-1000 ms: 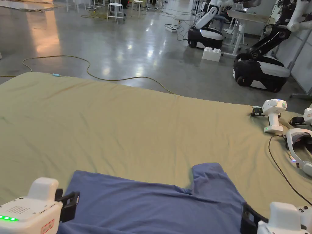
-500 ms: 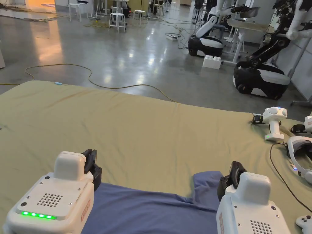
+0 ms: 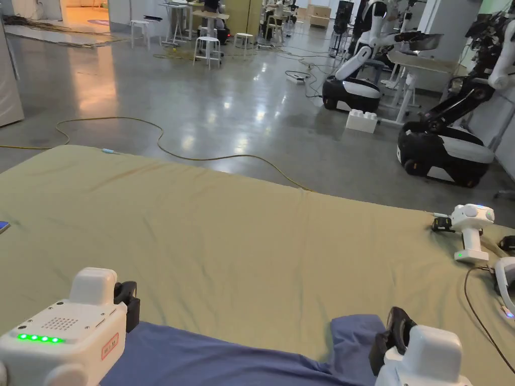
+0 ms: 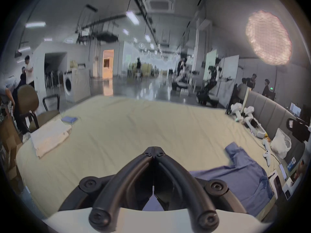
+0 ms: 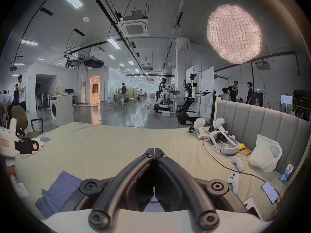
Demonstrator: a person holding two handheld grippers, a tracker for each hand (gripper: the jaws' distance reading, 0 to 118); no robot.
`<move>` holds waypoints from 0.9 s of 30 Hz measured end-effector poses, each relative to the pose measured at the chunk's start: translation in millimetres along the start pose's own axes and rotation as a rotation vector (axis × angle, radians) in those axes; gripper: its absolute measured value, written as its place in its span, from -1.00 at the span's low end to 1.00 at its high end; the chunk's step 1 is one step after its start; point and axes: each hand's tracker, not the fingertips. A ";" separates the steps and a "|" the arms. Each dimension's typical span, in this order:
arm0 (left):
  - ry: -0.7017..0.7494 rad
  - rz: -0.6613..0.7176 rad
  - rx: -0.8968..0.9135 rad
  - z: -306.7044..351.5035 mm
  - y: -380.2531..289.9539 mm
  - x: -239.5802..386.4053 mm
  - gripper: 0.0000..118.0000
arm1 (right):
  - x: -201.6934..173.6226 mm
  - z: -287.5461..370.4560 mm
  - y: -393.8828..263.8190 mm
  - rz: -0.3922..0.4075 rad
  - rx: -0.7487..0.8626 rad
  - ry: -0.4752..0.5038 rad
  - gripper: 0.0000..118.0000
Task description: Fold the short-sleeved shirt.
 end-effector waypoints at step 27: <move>0.049 -0.129 -0.647 -194.4 -13.6 -7.6 -0.43 | 48.2 -55.7 -80.0 0.080 -0.320 -0.085 -1.00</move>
